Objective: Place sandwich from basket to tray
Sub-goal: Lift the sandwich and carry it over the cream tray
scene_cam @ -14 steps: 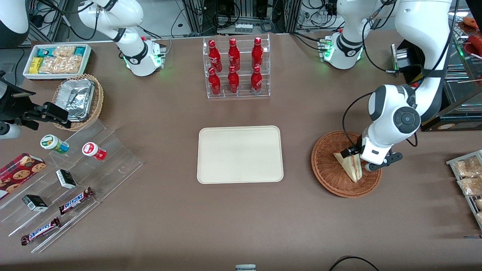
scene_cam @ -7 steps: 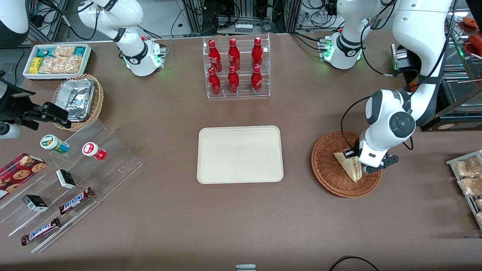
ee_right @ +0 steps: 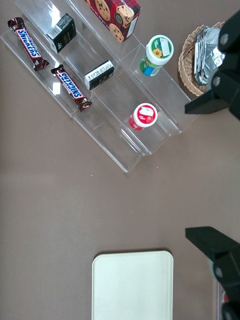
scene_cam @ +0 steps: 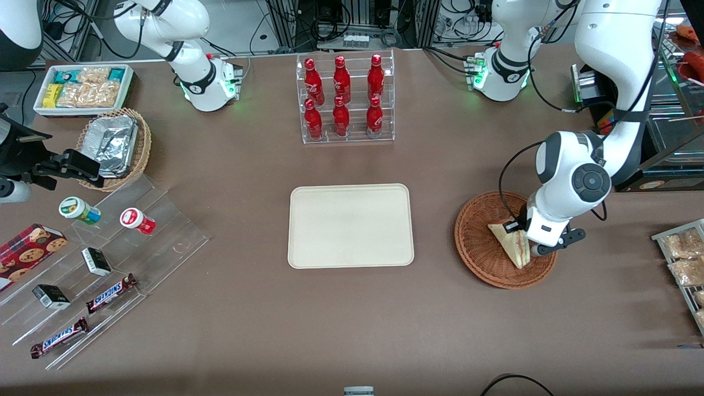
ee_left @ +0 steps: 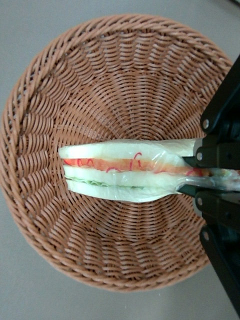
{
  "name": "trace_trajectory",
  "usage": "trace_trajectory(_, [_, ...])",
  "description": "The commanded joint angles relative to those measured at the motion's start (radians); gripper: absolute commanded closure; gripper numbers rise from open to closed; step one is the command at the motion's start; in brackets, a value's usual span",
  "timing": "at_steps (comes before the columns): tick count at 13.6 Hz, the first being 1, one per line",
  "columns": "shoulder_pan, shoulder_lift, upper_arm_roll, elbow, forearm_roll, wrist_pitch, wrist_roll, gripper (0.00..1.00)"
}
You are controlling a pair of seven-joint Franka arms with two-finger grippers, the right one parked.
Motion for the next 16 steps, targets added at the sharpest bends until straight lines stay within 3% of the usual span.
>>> trace_trajectory(1, [-0.007, -0.016, 0.0, 0.111, 0.019, -0.155, -0.005, 1.0])
trace_trajectory(5, [-0.06, -0.033, -0.01, 0.215, 0.044, -0.316, -0.002, 1.0])
trace_trajectory(16, [-0.341, -0.001, -0.023, 0.272, 0.051, -0.317, 0.083, 1.0])
